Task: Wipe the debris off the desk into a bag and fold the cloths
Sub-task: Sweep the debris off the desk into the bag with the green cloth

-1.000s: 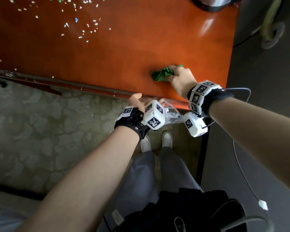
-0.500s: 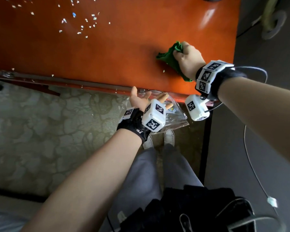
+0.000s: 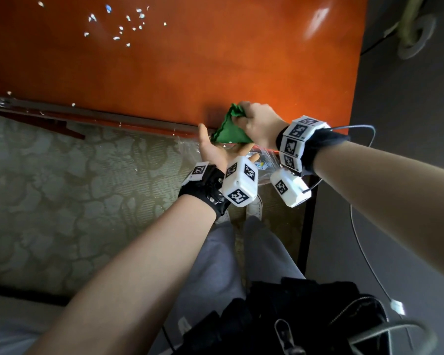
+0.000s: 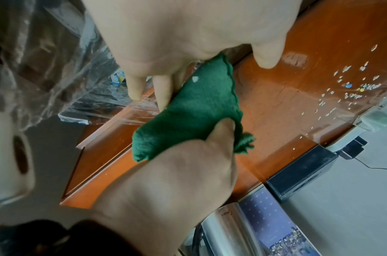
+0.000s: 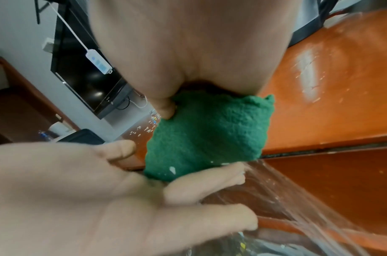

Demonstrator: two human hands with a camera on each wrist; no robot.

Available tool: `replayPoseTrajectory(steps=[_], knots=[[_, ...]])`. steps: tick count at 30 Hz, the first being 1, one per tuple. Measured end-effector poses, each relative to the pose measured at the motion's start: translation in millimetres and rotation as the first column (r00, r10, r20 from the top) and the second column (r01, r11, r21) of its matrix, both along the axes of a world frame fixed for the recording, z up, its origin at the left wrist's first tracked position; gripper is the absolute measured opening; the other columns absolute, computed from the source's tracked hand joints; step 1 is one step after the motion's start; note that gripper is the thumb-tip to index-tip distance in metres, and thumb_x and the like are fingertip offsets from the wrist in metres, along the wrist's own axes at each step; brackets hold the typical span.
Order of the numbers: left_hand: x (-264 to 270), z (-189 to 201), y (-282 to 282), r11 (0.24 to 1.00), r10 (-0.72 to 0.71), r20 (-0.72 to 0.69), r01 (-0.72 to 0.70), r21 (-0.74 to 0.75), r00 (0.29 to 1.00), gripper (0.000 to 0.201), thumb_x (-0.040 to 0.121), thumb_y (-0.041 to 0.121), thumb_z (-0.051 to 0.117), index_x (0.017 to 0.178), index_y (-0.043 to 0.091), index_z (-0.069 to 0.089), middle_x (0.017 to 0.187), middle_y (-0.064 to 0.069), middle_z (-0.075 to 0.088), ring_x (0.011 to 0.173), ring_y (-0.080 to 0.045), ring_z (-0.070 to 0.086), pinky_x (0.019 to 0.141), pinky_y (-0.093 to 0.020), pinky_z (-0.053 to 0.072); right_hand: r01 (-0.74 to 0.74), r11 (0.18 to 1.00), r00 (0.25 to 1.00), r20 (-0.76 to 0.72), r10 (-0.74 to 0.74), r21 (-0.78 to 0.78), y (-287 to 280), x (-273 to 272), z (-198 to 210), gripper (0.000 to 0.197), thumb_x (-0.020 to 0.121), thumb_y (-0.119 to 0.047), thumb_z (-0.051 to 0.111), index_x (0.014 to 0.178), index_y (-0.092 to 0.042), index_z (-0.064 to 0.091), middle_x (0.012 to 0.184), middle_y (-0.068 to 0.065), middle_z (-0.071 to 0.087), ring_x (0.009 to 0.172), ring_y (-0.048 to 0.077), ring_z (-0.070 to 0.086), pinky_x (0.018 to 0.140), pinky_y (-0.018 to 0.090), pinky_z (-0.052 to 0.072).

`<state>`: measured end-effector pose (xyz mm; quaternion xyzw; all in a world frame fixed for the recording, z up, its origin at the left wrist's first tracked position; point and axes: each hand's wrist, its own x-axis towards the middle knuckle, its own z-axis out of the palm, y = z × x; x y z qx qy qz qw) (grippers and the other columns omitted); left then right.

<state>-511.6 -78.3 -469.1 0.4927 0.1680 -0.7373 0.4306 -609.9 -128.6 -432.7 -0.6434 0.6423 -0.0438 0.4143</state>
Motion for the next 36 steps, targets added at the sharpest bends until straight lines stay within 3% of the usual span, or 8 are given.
replayPoseTrajectory(steps=[3, 7, 14, 19, 24, 26, 30, 36], knots=[[3, 3, 0, 1.0, -0.013, 0.005, 0.013, 0.012, 1.0, 0.063, 0.086, 0.07, 0.05, 0.126, 0.022, 0.052, 0.114, -0.026, 0.061, 0.108, -0.046, 0.065, 0.104, -0.069, 0.033, 0.234, 0.972, 0.968, 0.099, -0.23, -0.033, -11, -11, 3, 0.029, 0.098, -0.022, 0.045, 0.12, -0.007, 0.055, 0.113, 0.017, 0.063, 0.101, 0.029, 0.059, 0.077, 0.028, 0.043], [6, 5, -1, 1.0, -0.007, -0.047, 0.008, 0.022, 0.999, 0.055, 0.086, 0.072, 0.05, 0.124, 0.032, 0.049, 0.117, -0.031, 0.057, 0.111, -0.047, 0.063, 0.108, -0.067, 0.031, 0.417, 0.901, 0.908, 0.113, -0.404, -0.124, -30, -31, 9, 0.028, 0.097, -0.024, 0.044, 0.113, -0.004, 0.056, 0.111, 0.018, 0.062, 0.105, 0.032, 0.056, 0.082, 0.031, 0.042], [9, 9, -4, 0.999, -0.025, -0.064, 0.027, 0.029, 0.998, 0.065, 0.083, 0.075, 0.049, 0.133, 0.033, 0.046, 0.118, -0.032, 0.055, 0.109, -0.047, 0.064, 0.107, -0.065, 0.034, 0.401, 0.915, 0.91, 0.136, -0.392, -0.05, -29, -23, 4, 0.022, 0.096, -0.026, 0.047, 0.102, -0.008, 0.058, 0.095, 0.011, 0.06, 0.095, 0.03, 0.058, 0.074, 0.03, 0.042], [13, 16, -6, 0.999, -0.029, -0.058, 0.031, 0.044, 0.998, 0.066, 0.086, 0.074, 0.046, 0.137, 0.032, 0.044, 0.137, -0.031, 0.047, 0.112, -0.047, 0.062, 0.108, -0.063, 0.035, 0.329, 0.944, 0.933, 0.156, -0.325, 0.002, -25, -4, 4, 0.024, 0.097, -0.025, 0.048, 0.109, -0.009, 0.06, 0.096, 0.008, 0.06, 0.089, 0.024, 0.056, 0.071, 0.025, 0.037], [31, 26, -14, 0.999, -0.025, -0.049, 0.026, 0.025, 0.998, 0.071, 0.088, 0.076, 0.038, 0.148, 0.038, 0.029, 0.145, -0.033, 0.039, 0.118, -0.047, 0.058, 0.103, -0.057, 0.04, 0.407, 0.913, 0.899, 0.17, -0.404, 0.018, -34, 6, 9, 0.011, 0.095, -0.026, 0.049, 0.096, -0.018, 0.057, 0.093, 0.008, 0.06, 0.086, 0.023, 0.055, 0.067, 0.025, 0.038], [42, 29, -17, 1.0, -0.003, -0.033, 0.004, 0.018, 0.999, 0.073, 0.089, 0.075, 0.035, 0.152, 0.039, 0.023, 0.15, -0.032, 0.033, 0.119, -0.048, 0.057, 0.096, -0.056, 0.041, 0.456, 0.889, 0.872, 0.183, -0.453, 0.03, -37, 9, 12, 0.017, 0.094, -0.026, 0.05, 0.101, -0.017, 0.061, 0.096, 0.008, 0.06, 0.088, 0.024, 0.056, 0.07, 0.024, 0.039], [64, 34, -24, 0.999, 0.038, -0.033, -0.038, 0.008, 0.999, 0.07, 0.092, 0.073, 0.034, 0.152, 0.041, 0.021, 0.154, -0.029, 0.027, 0.121, -0.051, 0.054, 0.099, -0.058, 0.036, 0.507, 0.861, 0.845, 0.172, -0.507, 0.048, -44, 19, 15, 0.027, 0.094, -0.028, 0.051, 0.113, -0.013, 0.062, 0.1, 0.008, 0.059, 0.092, 0.025, 0.056, 0.074, 0.027, 0.04], [105, 36, -37, 0.998, 0.056, -0.055, -0.055, 0.005, 0.997, 0.072, 0.093, 0.073, 0.03, 0.155, 0.037, 0.017, 0.16, -0.025, 0.017, 0.13, -0.055, 0.044, 0.094, -0.06, 0.04, 0.583, 0.807, 0.79, 0.164, -0.591, 0.098, -55, 43, 21, 0.032, 0.084, -0.03, 0.063, 0.112, -0.013, 0.062, 0.105, 0.009, 0.065, 0.093, 0.028, 0.062, 0.082, 0.035, 0.053]])
